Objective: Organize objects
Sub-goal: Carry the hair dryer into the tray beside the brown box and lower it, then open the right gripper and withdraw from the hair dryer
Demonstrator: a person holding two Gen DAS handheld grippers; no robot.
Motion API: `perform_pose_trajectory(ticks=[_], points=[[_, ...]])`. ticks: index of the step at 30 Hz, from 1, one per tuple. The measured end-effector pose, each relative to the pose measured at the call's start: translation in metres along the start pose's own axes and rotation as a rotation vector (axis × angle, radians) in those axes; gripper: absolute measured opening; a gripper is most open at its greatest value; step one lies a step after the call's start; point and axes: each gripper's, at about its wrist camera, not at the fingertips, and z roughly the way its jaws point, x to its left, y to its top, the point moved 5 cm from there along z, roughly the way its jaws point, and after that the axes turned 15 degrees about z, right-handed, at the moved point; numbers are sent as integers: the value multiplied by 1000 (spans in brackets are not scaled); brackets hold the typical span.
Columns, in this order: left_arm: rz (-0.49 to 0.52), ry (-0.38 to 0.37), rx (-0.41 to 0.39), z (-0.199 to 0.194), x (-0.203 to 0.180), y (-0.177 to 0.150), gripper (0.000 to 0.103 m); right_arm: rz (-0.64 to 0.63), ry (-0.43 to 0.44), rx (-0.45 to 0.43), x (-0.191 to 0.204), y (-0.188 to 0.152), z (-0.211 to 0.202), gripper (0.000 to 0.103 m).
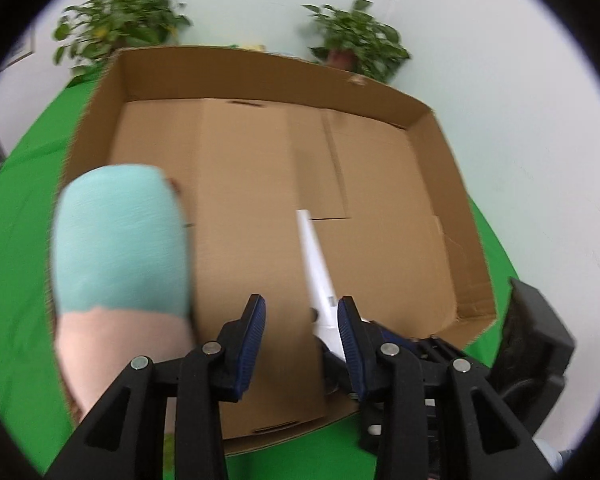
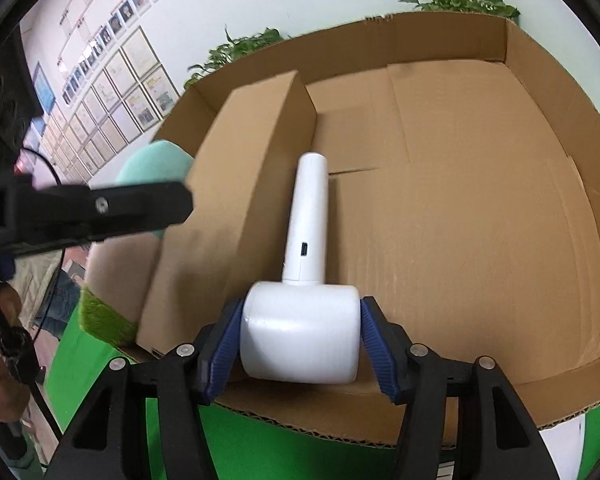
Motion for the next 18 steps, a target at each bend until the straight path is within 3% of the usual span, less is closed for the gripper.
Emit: perform_pose_trajectory(ticks=[4,11,18], points=[[-37,43,15,3,19,-11,35,5,14,22,-1,3,3,59],[-41,39,1,5,22,-21,35,21,40,68,0,-18,-27,62],[-57,-21,9,9,11,-30,35,15,26,92,-1,-24,-24,53]])
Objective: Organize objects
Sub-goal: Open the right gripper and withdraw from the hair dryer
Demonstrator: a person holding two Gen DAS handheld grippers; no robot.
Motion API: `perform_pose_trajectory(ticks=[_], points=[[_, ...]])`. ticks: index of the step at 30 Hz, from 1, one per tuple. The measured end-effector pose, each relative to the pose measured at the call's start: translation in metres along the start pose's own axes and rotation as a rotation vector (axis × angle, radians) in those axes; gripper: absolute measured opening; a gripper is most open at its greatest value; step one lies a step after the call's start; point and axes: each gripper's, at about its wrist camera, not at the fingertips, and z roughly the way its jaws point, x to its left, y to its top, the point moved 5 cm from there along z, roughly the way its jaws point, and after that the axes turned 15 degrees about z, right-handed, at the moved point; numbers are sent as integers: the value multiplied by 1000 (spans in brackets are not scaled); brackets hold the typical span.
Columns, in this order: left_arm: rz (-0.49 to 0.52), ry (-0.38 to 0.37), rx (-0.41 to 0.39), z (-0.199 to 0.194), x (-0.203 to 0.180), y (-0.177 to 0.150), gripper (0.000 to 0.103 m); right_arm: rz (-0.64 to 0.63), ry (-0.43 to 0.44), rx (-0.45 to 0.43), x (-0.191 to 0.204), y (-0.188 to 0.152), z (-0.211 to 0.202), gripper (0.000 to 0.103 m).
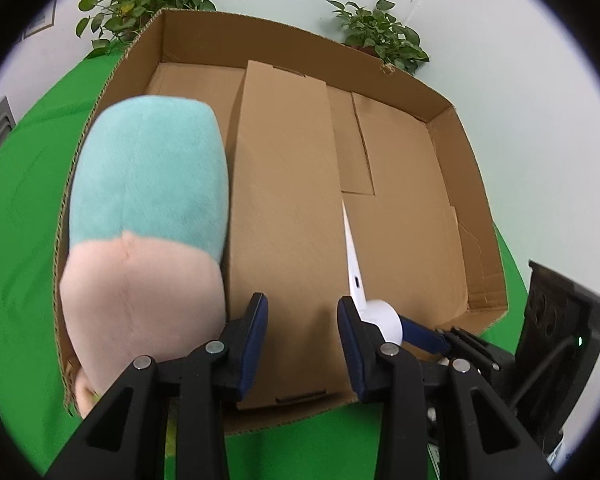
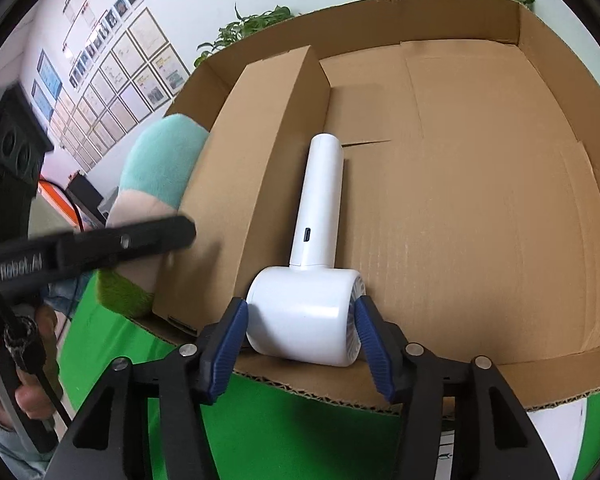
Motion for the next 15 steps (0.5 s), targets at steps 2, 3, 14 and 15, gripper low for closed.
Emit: perform_pose_trajectory(ticks=[2,3,14,15], points=[[-3,-2,2,0,-2,-2,35,1,-2,1,1,0,1,53],[-3,-2,2,0,-3,-3,35,-1,-4,0,2,0,1,54],[82,275,-155,-63,-24,-26,53,-110,-86,-153,16,-10,-52,103],[94,320,-196,-76,-29,-29,58,-134,-90,-175,19,-14,-62,103]])
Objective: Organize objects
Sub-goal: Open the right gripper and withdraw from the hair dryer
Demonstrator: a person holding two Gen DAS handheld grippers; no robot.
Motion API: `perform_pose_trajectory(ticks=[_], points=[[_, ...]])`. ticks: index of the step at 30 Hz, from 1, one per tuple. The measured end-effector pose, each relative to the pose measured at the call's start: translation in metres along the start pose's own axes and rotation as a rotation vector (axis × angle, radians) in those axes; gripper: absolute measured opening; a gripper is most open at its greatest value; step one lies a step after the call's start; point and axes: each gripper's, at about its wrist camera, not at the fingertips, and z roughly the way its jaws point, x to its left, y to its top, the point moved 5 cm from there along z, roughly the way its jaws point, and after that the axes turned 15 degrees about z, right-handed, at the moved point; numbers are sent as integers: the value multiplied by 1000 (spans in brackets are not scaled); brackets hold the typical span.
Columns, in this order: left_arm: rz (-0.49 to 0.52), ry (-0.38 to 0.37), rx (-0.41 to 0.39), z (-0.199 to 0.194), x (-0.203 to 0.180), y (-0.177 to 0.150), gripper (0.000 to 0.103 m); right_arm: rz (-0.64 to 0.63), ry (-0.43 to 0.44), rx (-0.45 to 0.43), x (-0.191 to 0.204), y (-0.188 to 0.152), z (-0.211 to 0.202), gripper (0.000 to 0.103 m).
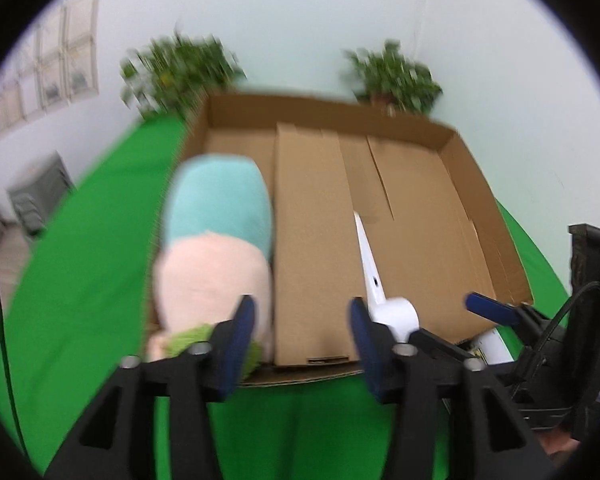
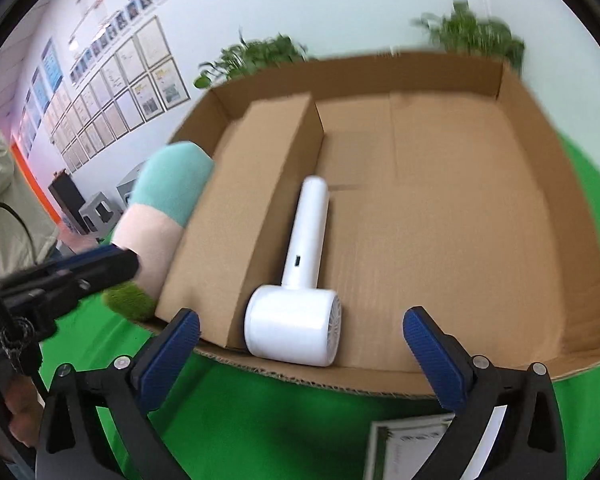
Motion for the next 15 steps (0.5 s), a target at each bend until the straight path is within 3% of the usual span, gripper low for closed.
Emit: perform_pose_trajectory(ticks=[2,3,5,8,15], points=[[15,98,-79,-27,-2,-1,80,-32,-8,-32,5,-3,-15,103],[19,139,-107,-36,-3,-1,83,-54,-9,-54,8,-7,-25,103],[29,218,-160,-56,-6,-5,84,-81,-15,-88,11,-11,-41,103],[30,277,-170,-73,-12,-13,84,-112,-34,-137,12,-17,-64,103],[-18,300,-189,-87,-20,-27,84,-118,-32,-167,-2,-31,-100,103]])
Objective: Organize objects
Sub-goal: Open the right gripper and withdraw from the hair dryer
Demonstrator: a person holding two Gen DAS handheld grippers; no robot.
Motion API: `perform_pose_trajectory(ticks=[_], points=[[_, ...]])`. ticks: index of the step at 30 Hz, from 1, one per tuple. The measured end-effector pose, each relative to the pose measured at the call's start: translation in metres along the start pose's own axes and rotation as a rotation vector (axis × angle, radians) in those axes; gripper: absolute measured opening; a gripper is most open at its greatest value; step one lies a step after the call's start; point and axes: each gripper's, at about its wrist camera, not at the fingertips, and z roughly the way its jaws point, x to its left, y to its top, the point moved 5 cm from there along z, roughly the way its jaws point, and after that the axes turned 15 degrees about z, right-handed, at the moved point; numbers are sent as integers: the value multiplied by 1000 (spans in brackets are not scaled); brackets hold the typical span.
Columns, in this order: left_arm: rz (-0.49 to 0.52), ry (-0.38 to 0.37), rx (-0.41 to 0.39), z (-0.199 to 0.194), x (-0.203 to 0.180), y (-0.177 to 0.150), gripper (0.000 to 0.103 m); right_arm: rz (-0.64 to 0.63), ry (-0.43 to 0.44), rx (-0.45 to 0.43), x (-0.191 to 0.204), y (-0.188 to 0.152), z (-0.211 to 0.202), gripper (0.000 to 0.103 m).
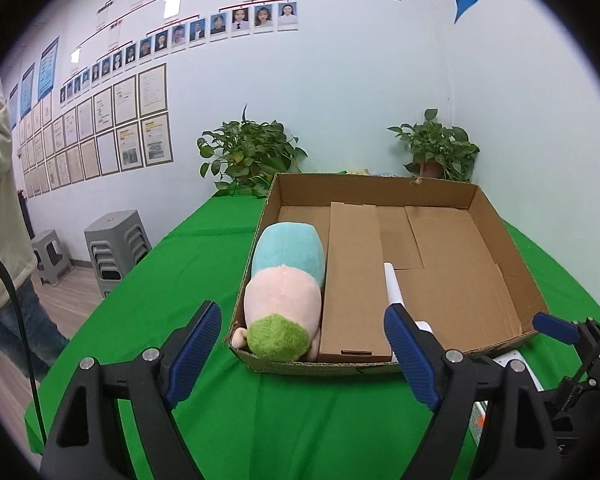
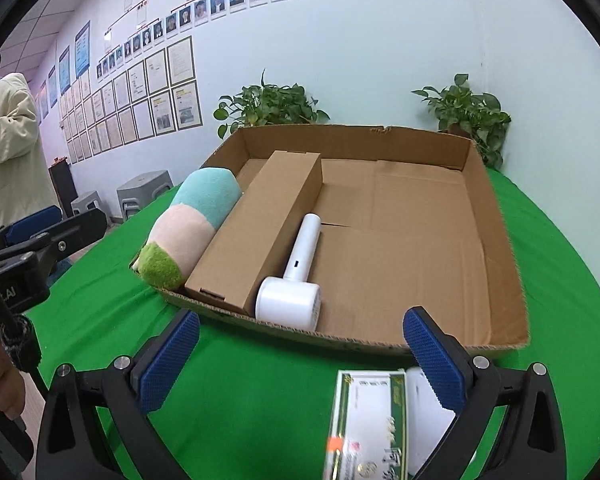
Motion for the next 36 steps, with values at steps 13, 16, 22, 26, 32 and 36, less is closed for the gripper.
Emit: perform_pose_trajectory(ticks=[13,16,22,26,32,36], points=[[-38,26,5,-4,-2,-8,84,16,14,-56,-14,-3,-26,103],[-45,27,3,-2,-1,-9,84,5,11,-62,-14,-6,-29,103],[-55,23,10,2,-1,-12,84,10,6,-53,-16,-12,-30,103],[-53,19,14,3,-1,-14,84,17,7,-39,-20,-16,-28,103],[-56,4,20,6,-1,-17,84,13,13,-32,-18,-26,-29,103],[-53,-5,24,6,-2,-18,84,-1,19,-39,-17,-30,-32,103]])
